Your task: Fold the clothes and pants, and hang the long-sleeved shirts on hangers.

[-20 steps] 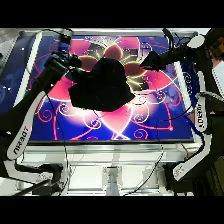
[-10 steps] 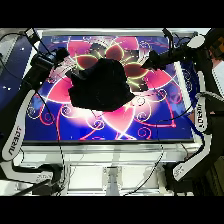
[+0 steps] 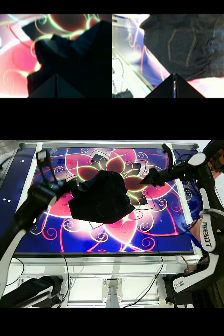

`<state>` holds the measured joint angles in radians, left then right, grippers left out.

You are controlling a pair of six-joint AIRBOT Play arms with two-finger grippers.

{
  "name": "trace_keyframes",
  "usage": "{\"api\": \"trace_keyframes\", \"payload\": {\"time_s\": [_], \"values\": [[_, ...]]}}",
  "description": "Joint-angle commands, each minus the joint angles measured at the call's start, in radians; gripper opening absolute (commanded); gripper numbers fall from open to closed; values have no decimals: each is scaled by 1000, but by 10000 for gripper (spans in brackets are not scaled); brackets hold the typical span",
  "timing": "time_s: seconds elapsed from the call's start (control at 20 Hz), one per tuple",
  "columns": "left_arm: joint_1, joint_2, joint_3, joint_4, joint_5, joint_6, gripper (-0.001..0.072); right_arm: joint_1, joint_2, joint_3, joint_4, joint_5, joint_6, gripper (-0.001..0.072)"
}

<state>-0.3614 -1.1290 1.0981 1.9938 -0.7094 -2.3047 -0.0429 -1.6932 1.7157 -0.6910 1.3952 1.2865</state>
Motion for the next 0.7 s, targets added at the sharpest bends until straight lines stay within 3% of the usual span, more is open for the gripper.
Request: {"api": "trace_keyframes", "payload": {"time_s": [0.0,0.25,0.35,0.4,0.45,0.5,0.55,0.65], "values": [[-15,227,-255,-156,-17,-32,5,-4,145,-279,69,-115,-85,30],[-20,460,-521,-229,-14,-350,8,3,303,-721,245,-353,-85,31],[-26,470,-569,-300,-13,-366,18,30,306,-819,265,-436,-84,35],[-26,459,-579,-331,2,-366,136,49,298,-840,257,-464,-84,53],[-26,441,-584,-347,39,-366,373,74,289,-848,257,-489,-80,158],[-26,414,-585,-354,86,-366,424,100,282,-847,259,-508,-56,360],[-26,379,-585,-357,149,-366,419,132,279,-847,262,-536,-33,504],[-25,300,-584,-408,264,-366,419,194,278,-847,262,-596,17,521]]}}
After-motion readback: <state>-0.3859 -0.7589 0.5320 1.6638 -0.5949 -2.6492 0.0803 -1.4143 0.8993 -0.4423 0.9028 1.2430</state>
